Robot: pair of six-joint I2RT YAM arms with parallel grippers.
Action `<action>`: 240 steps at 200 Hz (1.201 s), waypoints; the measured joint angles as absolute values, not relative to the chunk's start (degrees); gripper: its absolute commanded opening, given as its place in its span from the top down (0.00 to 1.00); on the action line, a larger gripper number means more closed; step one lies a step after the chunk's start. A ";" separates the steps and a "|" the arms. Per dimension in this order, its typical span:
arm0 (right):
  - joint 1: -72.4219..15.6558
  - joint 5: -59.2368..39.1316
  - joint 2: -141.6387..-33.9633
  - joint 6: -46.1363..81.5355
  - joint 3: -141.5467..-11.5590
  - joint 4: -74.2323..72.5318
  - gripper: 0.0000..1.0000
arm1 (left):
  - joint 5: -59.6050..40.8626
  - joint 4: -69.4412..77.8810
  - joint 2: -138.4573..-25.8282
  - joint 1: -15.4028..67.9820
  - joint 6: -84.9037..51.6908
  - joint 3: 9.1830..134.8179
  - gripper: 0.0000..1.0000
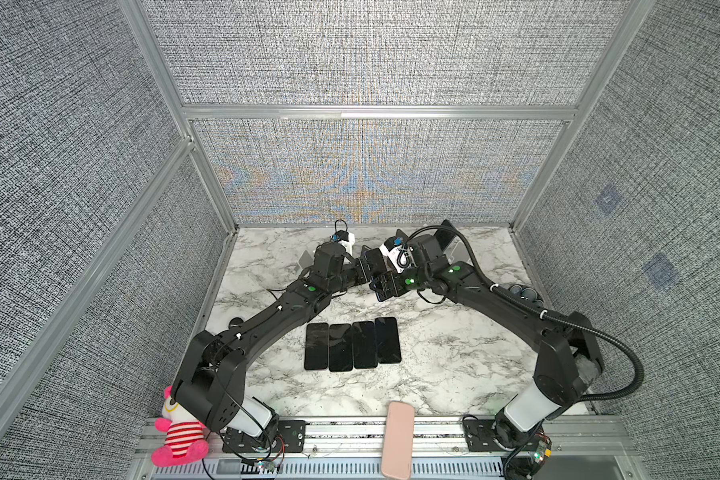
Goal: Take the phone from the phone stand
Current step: 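Grasp the blue-edged phone with the left gripper while the right gripper holds it, then carry the blue-edged phone toward the row with the right gripper while the left arm withdraws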
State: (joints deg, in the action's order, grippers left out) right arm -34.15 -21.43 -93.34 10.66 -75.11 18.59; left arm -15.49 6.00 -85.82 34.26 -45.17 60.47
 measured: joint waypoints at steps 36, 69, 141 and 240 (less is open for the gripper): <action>-34.15 -20.84 -92.12 11.86 -73.89 17.82 0.40 | -16.08 6.94 -86.26 34.33 -44.99 60.40 1.00; -34.15 -21.17 -92.75 12.10 -73.65 16.53 0.46 | -15.97 7.25 -86.28 34.24 -44.99 60.07 1.00; -33.58 -21.47 -91.44 14.44 -71.05 15.51 0.58 | -17.63 10.33 -87.68 34.30 -45.67 59.77 0.45; -30.41 -15.00 -83.90 18.28 -59.72 26.85 0.66 | -14.44 -0.82 -82.65 32.53 -39.68 64.14 0.20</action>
